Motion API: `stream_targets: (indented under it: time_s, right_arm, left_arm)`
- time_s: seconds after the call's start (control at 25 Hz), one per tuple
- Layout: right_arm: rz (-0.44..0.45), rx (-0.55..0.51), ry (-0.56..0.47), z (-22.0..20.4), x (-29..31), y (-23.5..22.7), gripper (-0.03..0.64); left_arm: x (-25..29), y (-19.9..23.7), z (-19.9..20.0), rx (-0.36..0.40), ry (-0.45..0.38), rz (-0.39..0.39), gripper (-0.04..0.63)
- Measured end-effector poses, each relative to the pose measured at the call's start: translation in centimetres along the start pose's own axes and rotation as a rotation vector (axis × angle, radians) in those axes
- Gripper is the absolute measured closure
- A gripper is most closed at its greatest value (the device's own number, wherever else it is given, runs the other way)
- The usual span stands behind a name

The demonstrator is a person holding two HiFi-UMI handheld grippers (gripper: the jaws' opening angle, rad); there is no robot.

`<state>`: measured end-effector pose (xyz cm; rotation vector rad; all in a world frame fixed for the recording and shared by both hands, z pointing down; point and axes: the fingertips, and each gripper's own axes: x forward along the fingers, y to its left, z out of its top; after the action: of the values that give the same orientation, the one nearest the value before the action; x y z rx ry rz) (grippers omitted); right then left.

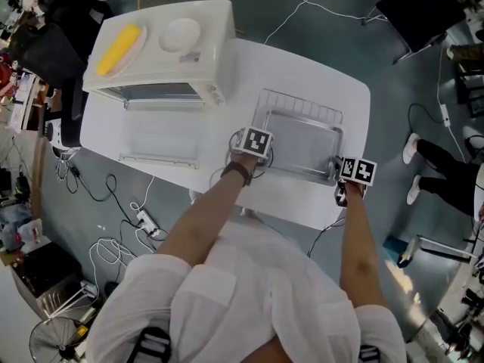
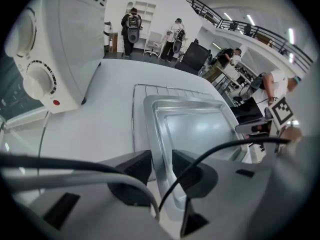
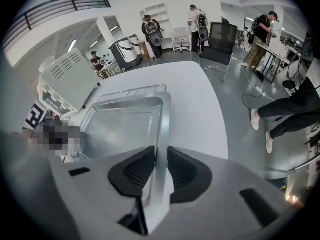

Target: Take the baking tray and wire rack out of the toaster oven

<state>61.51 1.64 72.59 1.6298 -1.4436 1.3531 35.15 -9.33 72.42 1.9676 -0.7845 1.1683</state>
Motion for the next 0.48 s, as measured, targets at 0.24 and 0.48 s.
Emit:
stream_targets:
  time_s: [0.24, 0.48]
  right_arm:
    - [-0.034, -0.044, -0.04, 0.8, -1.8, 0.3, 0.534]
    - [0.05, -0.048, -0.181, 2.8, -4.6, 3.3, 0.534]
  left_arm:
    - [-1.7, 0.2, 0.9, 0.055, -0.038, 0.017, 0.476]
    - [-5.0, -0.9, 0.2, -0.015, -0.078, -0.036, 0.474]
